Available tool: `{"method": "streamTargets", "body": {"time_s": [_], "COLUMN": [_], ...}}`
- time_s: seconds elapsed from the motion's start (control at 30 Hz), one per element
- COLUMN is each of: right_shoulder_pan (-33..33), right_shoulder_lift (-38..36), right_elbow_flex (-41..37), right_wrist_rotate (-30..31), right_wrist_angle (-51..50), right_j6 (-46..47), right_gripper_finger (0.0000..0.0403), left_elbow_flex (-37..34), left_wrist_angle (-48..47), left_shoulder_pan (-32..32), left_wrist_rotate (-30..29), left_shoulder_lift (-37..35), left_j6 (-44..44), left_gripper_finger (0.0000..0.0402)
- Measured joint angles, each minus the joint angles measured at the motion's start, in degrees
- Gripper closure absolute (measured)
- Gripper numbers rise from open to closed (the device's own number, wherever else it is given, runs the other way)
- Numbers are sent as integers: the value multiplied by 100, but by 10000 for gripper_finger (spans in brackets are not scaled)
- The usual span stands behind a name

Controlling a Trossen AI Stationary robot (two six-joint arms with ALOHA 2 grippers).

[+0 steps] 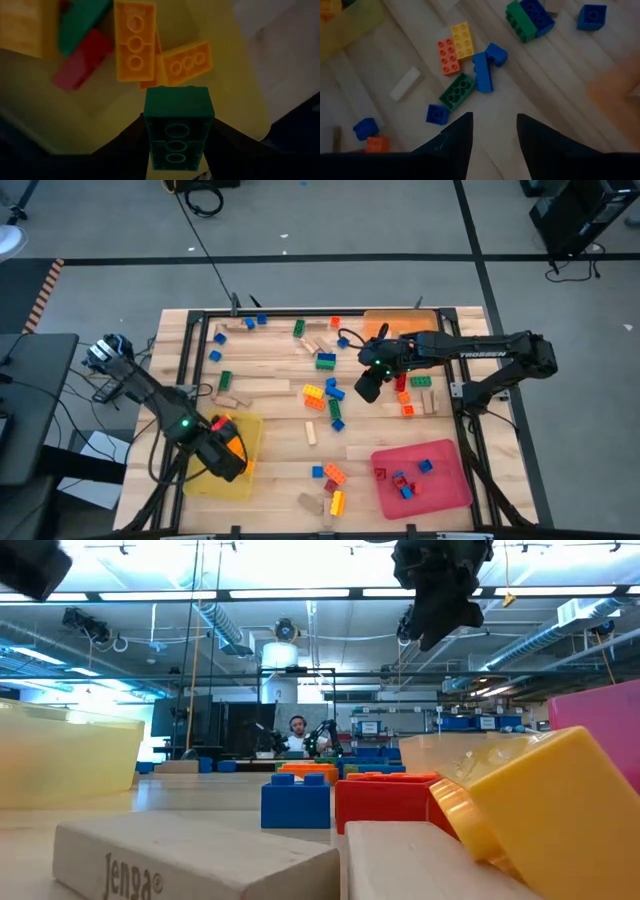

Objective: Sort blocks by size
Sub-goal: Put the large green game piece into the yellow bin

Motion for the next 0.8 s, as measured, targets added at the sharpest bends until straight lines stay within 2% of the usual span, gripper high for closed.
{"method": "streamTargets", "body": {"time_s": [0.27, 0.63, 0.8], "right_shoulder_pan": [167, 195, 195], "right_shoulder_lift": [0, 0, 0], "right_elbow_flex": [0, 0, 0], "right_wrist_rotate": [0, 0, 9], "right_wrist_angle": [11, 13, 13], "right_j6": [145, 143, 141], "right_gripper_finger": [237, 237, 237], "left_elbow_flex": [-801, -1149, -1223], "left_wrist_angle": [810, 1135, 1177], "left_shoulder_pan": [-232, -434, -454], "left_wrist_rotate": [324, 337, 165], "left_shoulder_lift": [0, 0, 1], "left_j6": [-402, -697, -879], "left_gripper_finger": [238, 237, 232]}}
